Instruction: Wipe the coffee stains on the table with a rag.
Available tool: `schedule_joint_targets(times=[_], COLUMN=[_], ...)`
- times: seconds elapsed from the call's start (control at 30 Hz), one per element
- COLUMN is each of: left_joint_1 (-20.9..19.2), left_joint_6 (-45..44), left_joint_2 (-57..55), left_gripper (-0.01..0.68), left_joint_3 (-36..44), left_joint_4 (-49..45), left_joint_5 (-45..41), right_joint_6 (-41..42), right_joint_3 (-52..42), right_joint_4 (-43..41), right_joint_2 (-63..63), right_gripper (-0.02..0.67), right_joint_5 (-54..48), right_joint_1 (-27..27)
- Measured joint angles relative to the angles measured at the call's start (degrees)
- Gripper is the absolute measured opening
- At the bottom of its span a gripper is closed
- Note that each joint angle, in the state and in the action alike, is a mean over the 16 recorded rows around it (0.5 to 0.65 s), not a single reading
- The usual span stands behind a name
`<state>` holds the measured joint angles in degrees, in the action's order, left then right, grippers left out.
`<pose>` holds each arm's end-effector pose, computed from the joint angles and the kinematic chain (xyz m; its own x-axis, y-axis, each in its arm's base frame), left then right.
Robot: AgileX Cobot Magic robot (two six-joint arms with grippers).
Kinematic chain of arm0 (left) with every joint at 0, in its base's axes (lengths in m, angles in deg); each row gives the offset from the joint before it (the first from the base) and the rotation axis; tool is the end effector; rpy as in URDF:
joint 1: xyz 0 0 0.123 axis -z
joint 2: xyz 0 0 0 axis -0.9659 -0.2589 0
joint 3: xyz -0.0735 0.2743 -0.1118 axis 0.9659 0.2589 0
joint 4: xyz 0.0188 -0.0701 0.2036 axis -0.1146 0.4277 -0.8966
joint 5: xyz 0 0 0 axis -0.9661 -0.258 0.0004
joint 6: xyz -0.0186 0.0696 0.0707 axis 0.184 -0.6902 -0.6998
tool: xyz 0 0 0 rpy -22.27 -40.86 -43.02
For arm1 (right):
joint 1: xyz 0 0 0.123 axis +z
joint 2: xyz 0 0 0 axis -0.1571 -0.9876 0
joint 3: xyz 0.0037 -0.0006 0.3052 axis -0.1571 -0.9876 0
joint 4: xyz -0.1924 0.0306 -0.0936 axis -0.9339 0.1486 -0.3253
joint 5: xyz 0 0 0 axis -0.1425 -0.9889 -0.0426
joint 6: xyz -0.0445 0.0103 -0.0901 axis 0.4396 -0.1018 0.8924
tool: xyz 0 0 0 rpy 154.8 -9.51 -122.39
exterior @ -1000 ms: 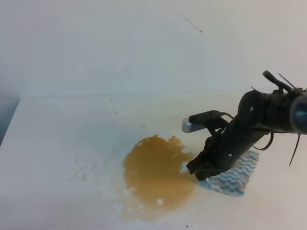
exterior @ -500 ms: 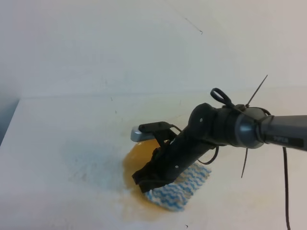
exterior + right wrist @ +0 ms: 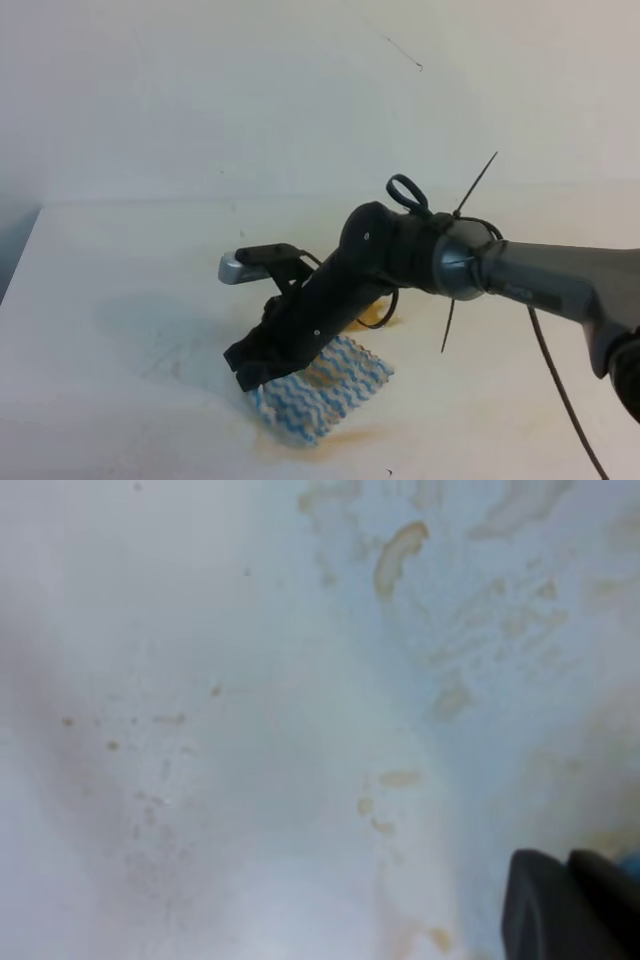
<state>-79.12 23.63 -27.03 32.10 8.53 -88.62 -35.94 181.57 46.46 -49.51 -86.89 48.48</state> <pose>0.0072 -0.0039 0.1736 -0.2008 -0.1578 -0.9668 -0.0591 0.9871 -0.1489 0.3372 0.3388 0.1572 -0.7811 -0.4809 -0.3982 -0.6242 0.6185 0.4774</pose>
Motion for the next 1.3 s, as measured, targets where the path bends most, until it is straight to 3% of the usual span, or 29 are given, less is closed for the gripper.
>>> schedule_joint_targets(times=[0.83, 1.3], left_joint_1=[0.0, 0.0], left_joint_6=[0.0, 0.0], left_joint_2=[0.0, 0.0], left_gripper=[0.0, 0.0], left_joint_3=[0.0, 0.0], left_joint_4=[0.0, 0.0], left_joint_5=[0.0, 0.0], right_joint_6=[0.74, -1.2], right_joint_3=[15.74, 18.64], right_joint_4=[-14.66, -19.83], right_joint_2=[-4.45, -8.69], right_gripper=[0.017, 0.017], right_joint_5=[-5.34, -2.84], right_joint_1=[4.06, -1.61])
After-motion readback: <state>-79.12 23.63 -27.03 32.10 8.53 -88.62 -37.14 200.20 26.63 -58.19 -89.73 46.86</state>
